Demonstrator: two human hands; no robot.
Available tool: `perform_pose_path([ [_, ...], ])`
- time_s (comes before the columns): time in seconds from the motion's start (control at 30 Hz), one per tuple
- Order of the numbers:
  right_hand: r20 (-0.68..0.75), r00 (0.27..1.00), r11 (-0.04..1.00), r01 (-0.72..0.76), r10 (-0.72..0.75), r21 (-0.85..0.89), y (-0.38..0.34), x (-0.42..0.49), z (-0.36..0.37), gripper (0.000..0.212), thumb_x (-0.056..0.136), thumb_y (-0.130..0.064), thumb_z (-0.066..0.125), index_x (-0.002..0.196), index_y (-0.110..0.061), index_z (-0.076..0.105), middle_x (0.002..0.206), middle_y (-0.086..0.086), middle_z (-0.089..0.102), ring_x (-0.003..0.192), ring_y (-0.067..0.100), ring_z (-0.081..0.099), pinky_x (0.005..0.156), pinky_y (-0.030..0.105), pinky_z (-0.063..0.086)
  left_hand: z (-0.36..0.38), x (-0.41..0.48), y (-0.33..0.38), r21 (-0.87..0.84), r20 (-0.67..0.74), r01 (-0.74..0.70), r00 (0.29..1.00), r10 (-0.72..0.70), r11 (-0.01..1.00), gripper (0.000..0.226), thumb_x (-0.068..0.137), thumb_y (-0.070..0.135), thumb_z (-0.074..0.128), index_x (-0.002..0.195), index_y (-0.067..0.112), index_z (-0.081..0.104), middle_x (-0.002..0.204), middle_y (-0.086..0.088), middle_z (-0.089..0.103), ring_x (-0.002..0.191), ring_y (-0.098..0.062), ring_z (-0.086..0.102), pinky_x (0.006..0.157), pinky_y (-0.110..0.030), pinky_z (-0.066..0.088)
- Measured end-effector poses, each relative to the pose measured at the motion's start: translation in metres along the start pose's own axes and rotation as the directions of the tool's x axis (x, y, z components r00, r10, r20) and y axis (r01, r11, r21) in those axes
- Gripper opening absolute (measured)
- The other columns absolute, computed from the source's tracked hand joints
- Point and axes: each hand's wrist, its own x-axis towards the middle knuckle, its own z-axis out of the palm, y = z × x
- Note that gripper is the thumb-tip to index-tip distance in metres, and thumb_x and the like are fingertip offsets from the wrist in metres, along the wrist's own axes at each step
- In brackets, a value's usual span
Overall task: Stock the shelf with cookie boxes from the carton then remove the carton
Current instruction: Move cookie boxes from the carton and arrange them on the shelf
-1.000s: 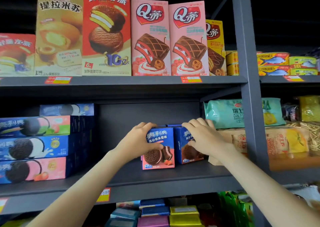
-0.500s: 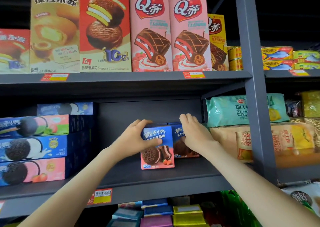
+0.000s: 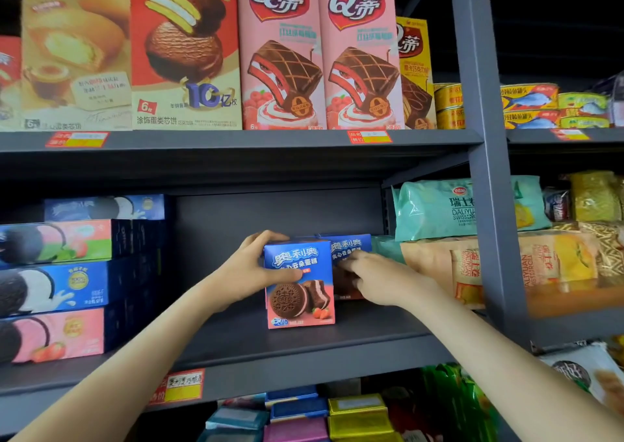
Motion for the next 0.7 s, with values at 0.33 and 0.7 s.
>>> perform_pose_path([
  [0.33,-0.088,0.996,0.973,-0.013,0.034,0.230,0.001,-0.007,-0.005,0.043,0.095,-0.011,0.043,0.137,-0.019,0.047,0.137,0.000,0.046,0.120,0.021,0.049,0.096,0.030,0.042,-0.008,-0.006,0.003,0.027,-0.073,0.071,0.995,-0.069,0.997,0.092,0.049,0.050,0.087,0.124,0.024,0.039,0.116,0.007,0.057,0.098,-0.005,0.061,0.083,-0.030,0.055],
  [0.7,0.154,0.982,0.441,-0.092,-0.108,0.893,-0.030,-0.005,0.004,0.065,0.074,-0.069,0.059,0.132,-0.043,0.045,0.139,-0.019,0.049,0.130,0.007,0.044,0.111,0.033,0.033,0.014,-0.007,0.007,-0.565,0.255,0.423,0.906,-0.337,0.708,0.082,0.078,0.074,0.047,0.138,0.018,0.043,0.114,-0.007,0.070,0.107,-0.026,0.066,0.099,-0.047,0.046],
])
